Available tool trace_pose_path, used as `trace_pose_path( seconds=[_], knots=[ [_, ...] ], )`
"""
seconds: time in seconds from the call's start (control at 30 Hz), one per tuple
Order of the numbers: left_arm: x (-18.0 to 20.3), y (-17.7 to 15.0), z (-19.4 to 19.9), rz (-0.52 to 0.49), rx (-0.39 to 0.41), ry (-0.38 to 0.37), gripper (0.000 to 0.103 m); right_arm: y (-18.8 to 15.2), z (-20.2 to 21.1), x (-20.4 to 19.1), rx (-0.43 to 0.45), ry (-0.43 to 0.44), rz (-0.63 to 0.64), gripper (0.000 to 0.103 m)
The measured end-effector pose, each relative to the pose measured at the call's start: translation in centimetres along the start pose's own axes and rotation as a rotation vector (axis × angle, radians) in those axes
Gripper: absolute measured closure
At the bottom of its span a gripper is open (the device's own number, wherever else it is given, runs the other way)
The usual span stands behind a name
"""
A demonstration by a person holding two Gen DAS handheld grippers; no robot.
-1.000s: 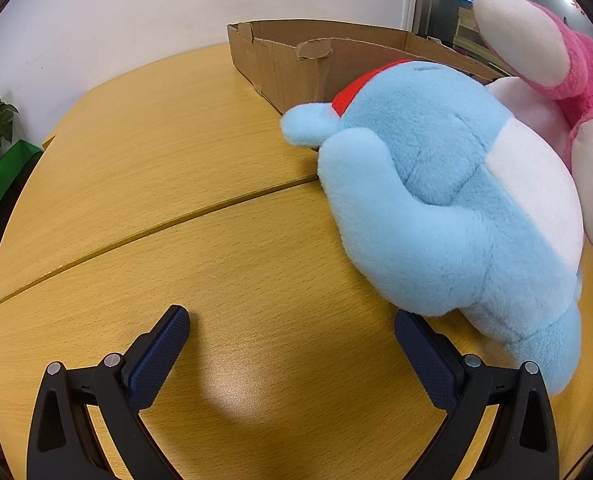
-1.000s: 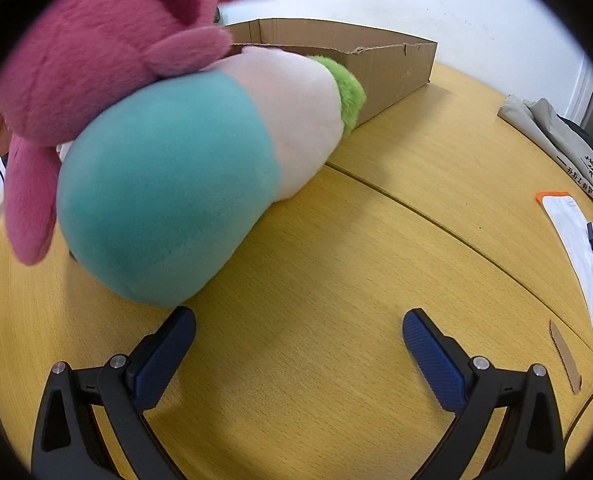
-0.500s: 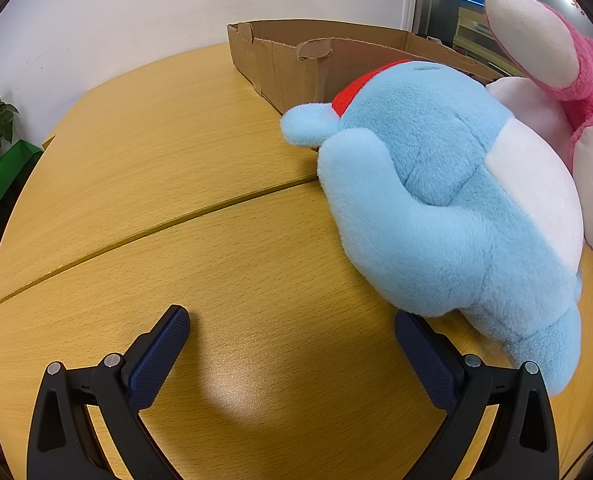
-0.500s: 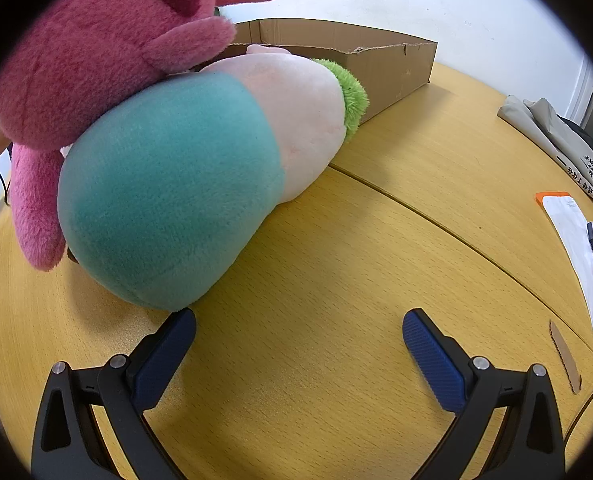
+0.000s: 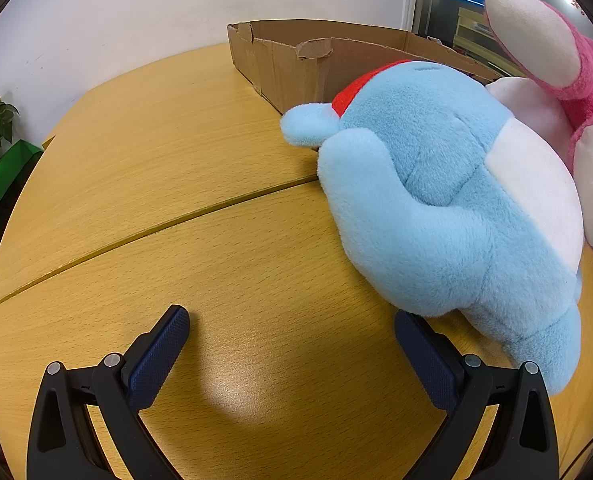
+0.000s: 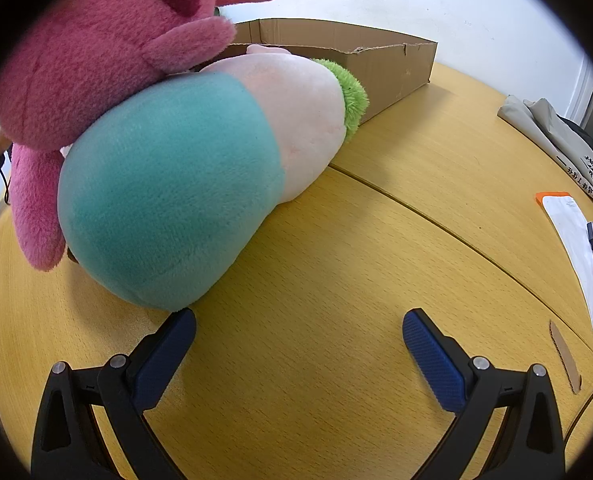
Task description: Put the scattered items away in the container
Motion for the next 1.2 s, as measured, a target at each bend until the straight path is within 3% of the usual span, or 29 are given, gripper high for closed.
trace_pose_path(
  seconds=[0.77,1.0,1.2],
  knots=[
    [-0.3,0.2,-0.1,0.016,-0.004,0.009,0.000,0.1,-0.1,0.1,0.000,0.000,0.001,0.000],
    [-0.1,-0.3,0.8,0.085,-0.002,0.063,0.000,0.2,-0.1,0.1,-0.001,0.000,0.001,0.000],
    [-0.8,-2.7,6.8,0.289,0.140,0.189,0.000,0.2,-0.1,0.2,-0.001,0.001,0.001,0.000]
  ],
)
Point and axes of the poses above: each gripper's, at about its wrist camera, not at the fingertips, and z roughly against the way its jaws point, x to its right, y to its top, the point moved 2 cm from there along -z, roughly the way its jaws point, and after that the axes turned 11 degrees about -z, right-handed, at the moved point
